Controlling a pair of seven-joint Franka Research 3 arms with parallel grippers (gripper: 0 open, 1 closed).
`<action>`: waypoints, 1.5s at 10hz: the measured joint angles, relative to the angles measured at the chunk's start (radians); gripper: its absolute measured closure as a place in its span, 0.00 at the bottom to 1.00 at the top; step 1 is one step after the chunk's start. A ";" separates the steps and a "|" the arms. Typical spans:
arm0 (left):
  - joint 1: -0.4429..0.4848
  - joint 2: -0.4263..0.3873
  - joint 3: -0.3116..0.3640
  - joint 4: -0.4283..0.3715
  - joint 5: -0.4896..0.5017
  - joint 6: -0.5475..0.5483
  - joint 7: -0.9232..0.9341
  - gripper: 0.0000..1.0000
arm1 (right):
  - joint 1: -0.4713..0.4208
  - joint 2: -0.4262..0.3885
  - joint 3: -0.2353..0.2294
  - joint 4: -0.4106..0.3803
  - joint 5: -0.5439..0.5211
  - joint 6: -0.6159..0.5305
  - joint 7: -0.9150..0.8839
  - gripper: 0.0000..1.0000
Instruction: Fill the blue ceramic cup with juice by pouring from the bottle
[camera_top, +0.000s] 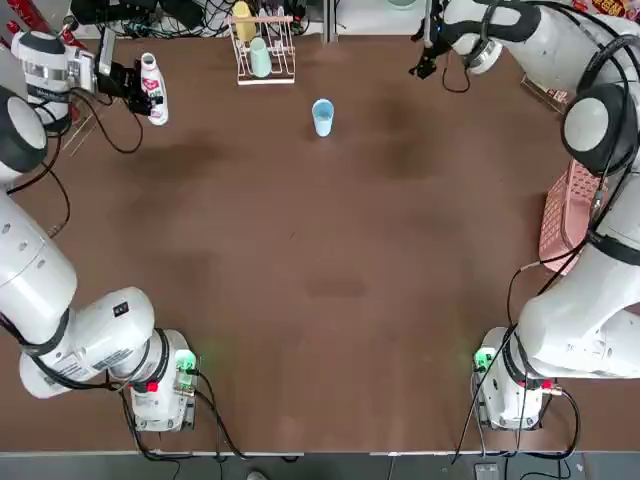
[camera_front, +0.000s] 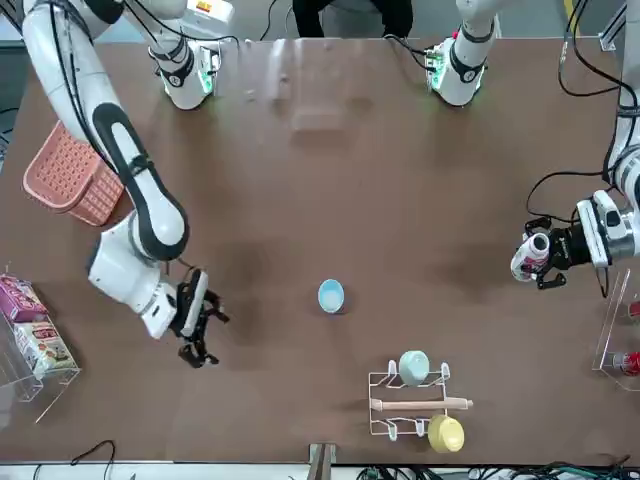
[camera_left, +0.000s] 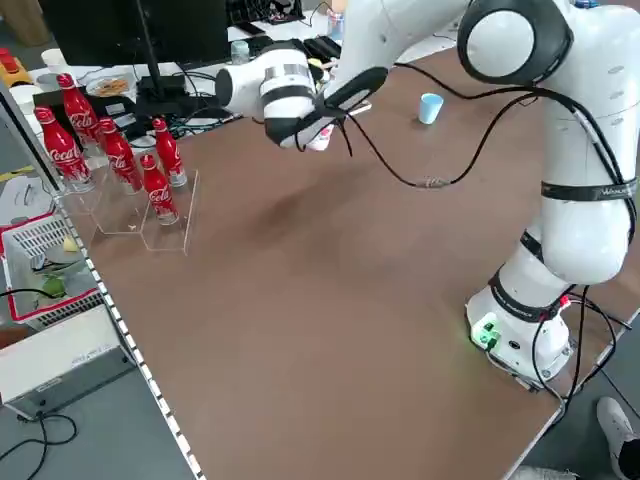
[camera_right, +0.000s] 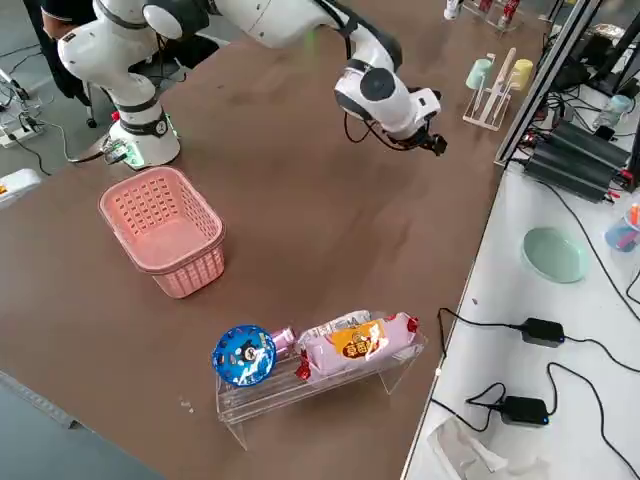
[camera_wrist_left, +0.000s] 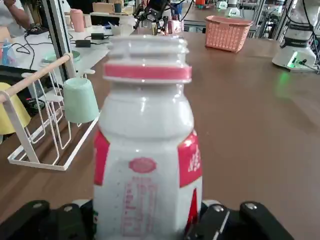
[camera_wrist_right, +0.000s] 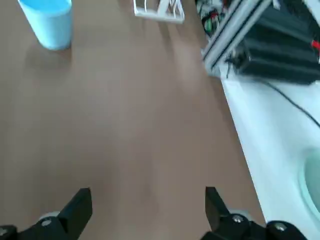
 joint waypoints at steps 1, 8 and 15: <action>0.040 0.025 -0.009 0.007 0.009 -0.022 0.026 0.57 | -0.011 -0.006 -0.003 0.026 -0.156 -0.034 0.177 0.00; 0.298 0.225 -0.120 0.057 0.098 -0.069 0.185 0.57 | -0.012 -0.010 -0.004 0.237 -0.560 -0.323 1.168 0.00; 0.453 0.326 -0.207 0.072 0.189 -0.078 0.279 0.57 | -0.014 -0.026 0.029 0.410 -0.617 -0.689 1.602 0.00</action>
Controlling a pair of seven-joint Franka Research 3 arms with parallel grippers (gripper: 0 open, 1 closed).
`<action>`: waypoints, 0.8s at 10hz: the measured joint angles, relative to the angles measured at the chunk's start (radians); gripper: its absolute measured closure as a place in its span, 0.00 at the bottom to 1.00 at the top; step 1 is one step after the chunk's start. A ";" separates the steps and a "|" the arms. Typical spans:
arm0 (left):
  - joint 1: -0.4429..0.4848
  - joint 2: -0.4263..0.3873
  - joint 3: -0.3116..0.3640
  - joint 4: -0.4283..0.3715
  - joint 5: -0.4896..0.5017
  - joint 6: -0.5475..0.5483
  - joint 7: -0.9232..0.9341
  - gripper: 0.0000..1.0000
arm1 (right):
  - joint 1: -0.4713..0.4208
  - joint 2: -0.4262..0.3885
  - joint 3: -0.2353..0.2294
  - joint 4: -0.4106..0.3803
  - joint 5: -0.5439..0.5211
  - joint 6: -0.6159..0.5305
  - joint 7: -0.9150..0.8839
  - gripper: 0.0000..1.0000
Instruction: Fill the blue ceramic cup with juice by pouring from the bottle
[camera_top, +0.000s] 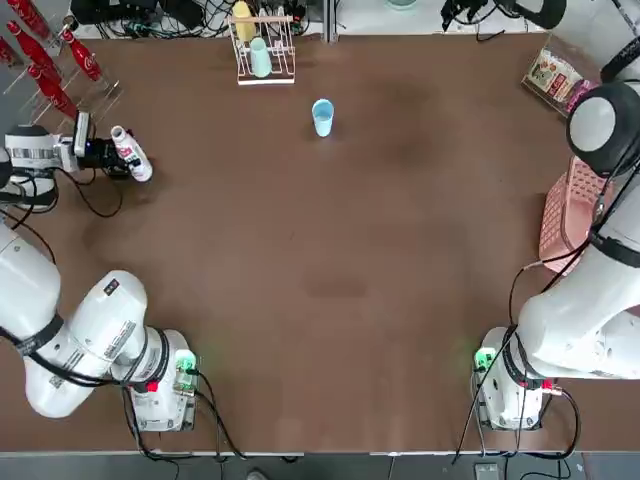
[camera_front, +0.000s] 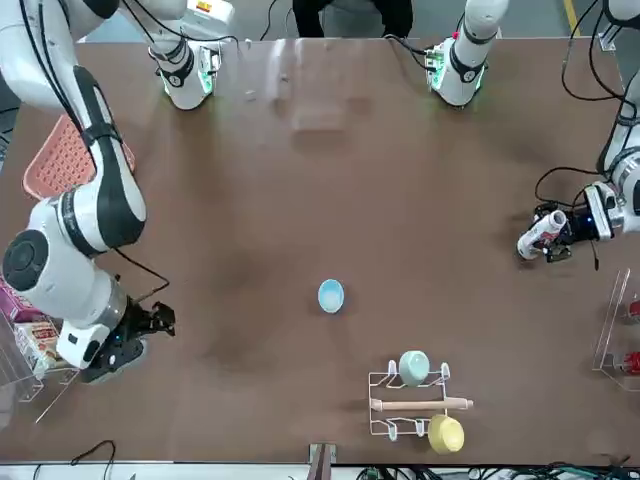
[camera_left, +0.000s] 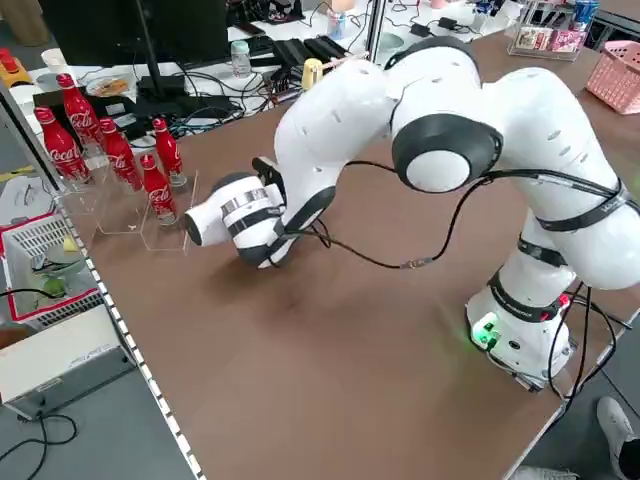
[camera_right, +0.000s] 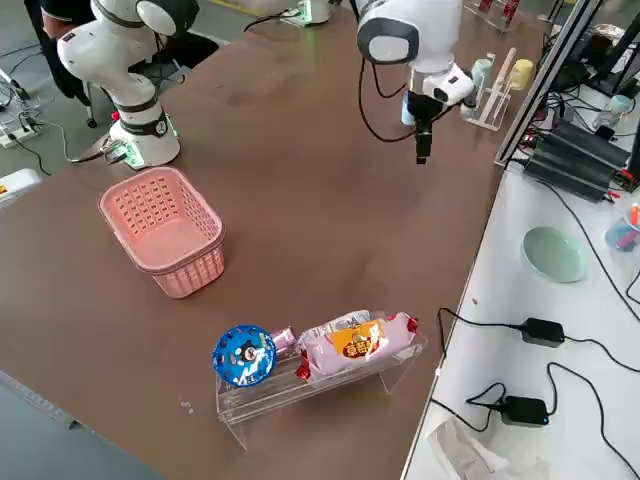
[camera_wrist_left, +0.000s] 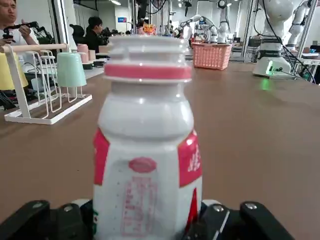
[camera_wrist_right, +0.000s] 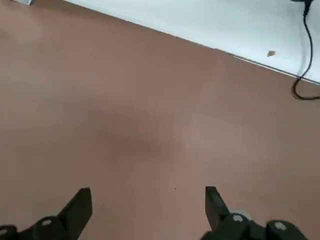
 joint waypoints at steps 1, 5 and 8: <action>0.000 0.003 -0.001 0.005 0.000 0.000 0.006 0.57 | -0.001 -0.030 0.003 0.016 0.000 -0.027 0.019 0.00; 0.000 0.015 -0.002 0.016 0.001 -0.009 0.009 0.52 | 0.001 -0.154 0.014 0.022 0.001 -0.182 0.205 0.00; 0.000 0.030 -0.003 0.037 0.001 -0.026 0.009 0.41 | -0.018 -0.210 -0.014 0.019 0.002 -0.261 0.266 0.00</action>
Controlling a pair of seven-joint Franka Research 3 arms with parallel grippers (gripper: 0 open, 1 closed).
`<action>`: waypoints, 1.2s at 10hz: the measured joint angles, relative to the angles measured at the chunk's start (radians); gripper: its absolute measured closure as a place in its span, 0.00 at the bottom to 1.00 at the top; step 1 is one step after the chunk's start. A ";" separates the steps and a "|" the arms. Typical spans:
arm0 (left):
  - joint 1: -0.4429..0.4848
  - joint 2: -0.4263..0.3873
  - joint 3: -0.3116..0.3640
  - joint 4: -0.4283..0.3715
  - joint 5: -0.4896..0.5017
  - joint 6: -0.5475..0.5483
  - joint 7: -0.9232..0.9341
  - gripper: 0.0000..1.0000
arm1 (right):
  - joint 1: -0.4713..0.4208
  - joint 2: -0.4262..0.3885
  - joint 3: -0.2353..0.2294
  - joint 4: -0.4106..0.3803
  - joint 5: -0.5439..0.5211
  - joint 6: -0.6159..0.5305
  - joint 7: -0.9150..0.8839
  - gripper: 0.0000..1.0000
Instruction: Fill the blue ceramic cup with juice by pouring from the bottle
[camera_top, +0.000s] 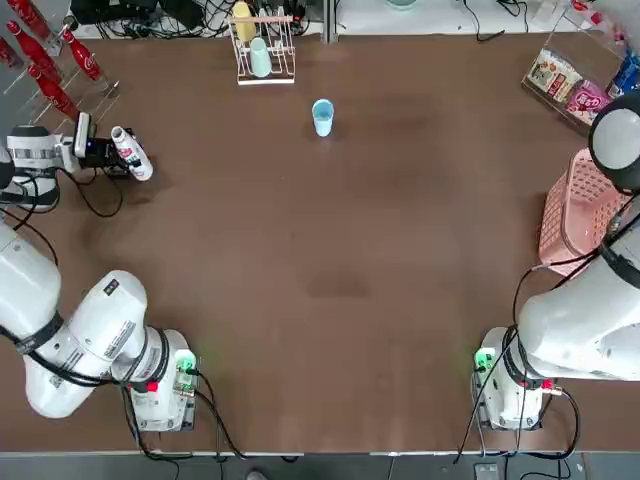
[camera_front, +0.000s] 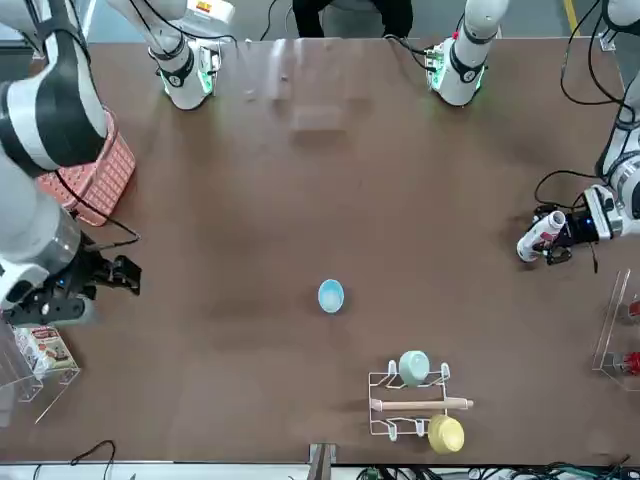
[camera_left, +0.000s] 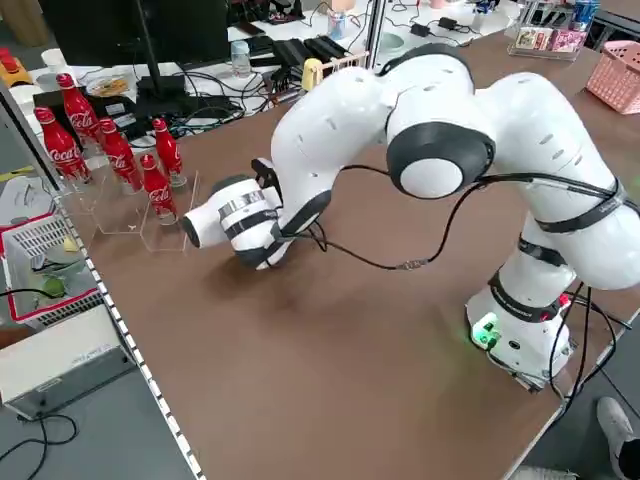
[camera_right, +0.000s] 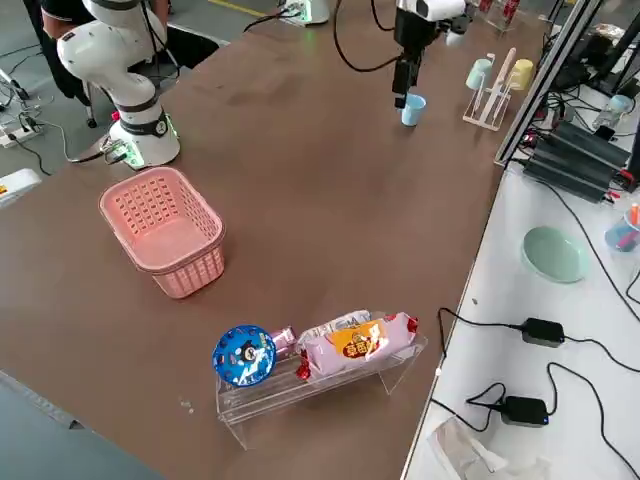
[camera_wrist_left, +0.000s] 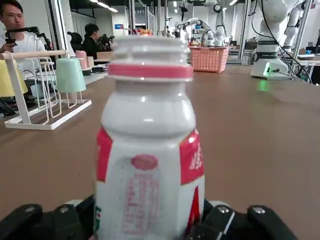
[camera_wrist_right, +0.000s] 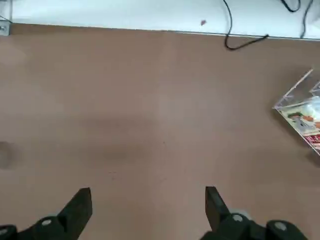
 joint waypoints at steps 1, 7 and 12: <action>0.000 0.002 0.000 0.006 0.000 -0.001 0.000 0.35 | 0.011 -0.018 -0.054 -0.013 0.001 0.007 0.001 0.00; 0.003 0.002 0.000 0.030 0.000 -0.014 0.000 0.00 | 0.199 -0.194 -0.421 -0.132 0.259 -0.018 0.004 0.00; 0.061 0.002 0.000 0.059 0.043 -0.035 0.000 0.00 | 0.199 -0.243 -0.434 -0.178 0.248 -0.053 0.004 0.00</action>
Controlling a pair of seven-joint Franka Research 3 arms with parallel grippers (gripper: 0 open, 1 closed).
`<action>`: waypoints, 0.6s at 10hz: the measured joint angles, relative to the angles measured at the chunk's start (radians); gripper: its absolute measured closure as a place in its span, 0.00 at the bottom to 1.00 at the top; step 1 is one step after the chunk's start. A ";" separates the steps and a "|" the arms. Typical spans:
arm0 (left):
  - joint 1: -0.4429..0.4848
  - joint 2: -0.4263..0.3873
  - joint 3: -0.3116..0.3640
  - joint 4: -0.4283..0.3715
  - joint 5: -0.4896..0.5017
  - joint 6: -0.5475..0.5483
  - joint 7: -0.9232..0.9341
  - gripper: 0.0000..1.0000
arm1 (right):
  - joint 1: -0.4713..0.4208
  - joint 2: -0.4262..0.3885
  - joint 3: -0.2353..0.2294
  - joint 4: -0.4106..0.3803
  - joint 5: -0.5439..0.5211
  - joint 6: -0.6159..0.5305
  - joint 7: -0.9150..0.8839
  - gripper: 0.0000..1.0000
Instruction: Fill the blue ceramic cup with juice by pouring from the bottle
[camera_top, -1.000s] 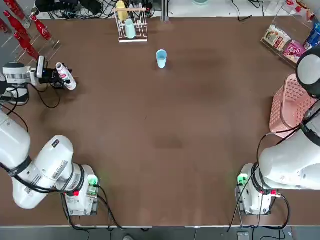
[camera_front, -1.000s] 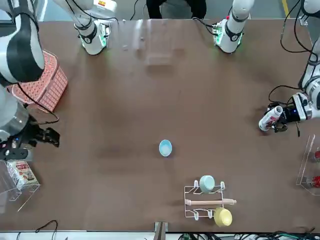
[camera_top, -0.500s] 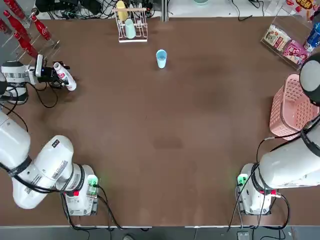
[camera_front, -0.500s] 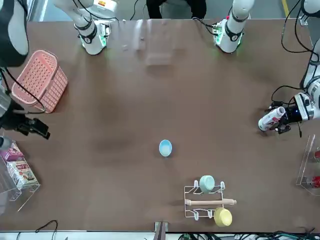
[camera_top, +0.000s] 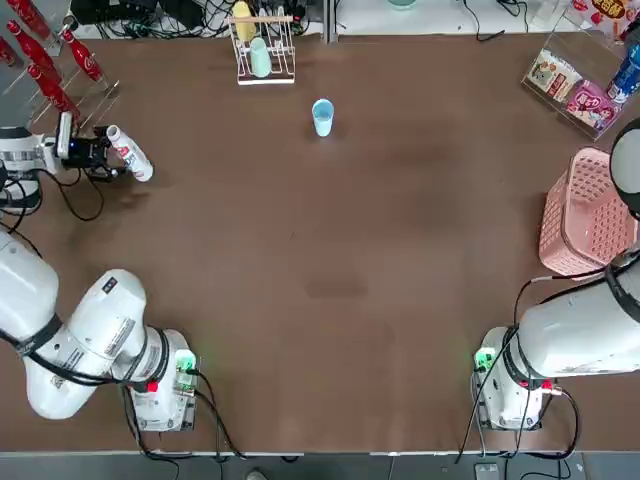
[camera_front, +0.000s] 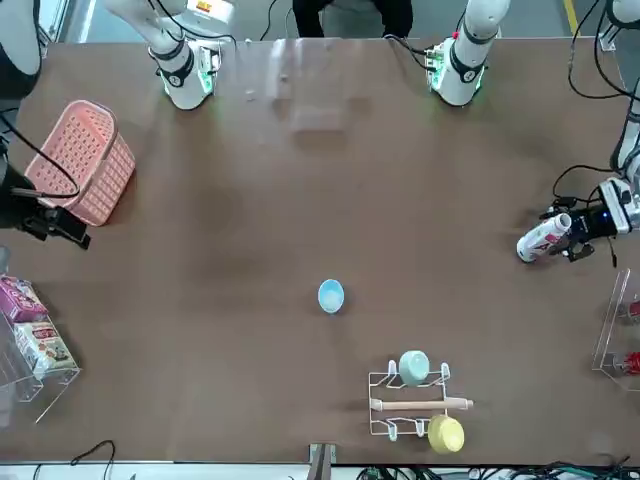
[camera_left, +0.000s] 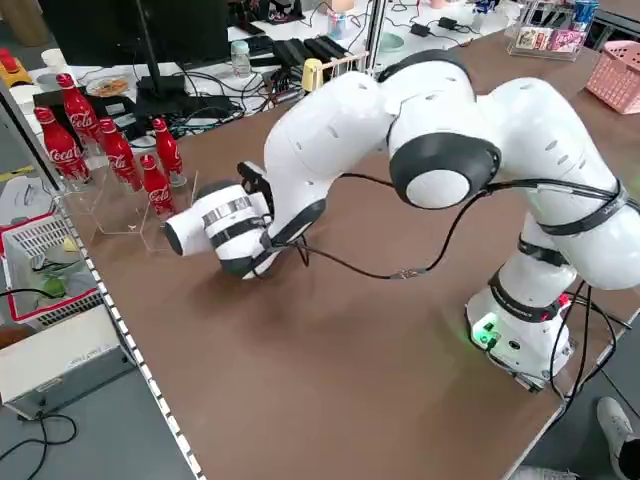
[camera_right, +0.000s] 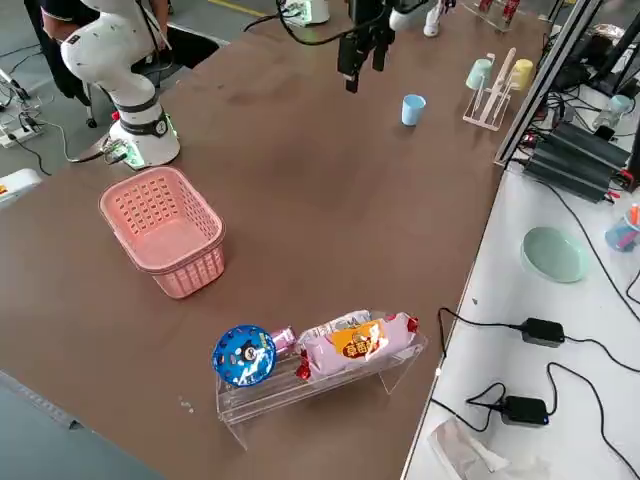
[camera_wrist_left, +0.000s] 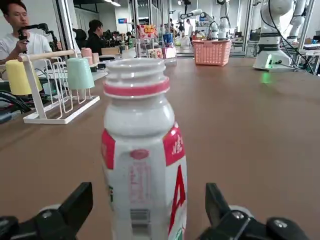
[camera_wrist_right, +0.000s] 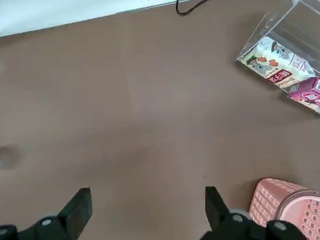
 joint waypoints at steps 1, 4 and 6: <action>0.000 0.000 0.000 0.003 0.006 0.000 0.002 0.00 | 0.000 -0.002 0.000 -0.004 -0.007 0.002 -0.002 0.00; 0.001 0.000 0.002 0.023 0.032 0.000 0.002 0.00 | 0.003 -0.060 0.000 -0.066 -0.009 0.027 -0.008 0.00; 0.012 0.000 0.004 0.035 0.048 0.000 0.002 0.01 | 0.012 -0.084 0.000 -0.085 -0.009 0.027 -0.010 0.00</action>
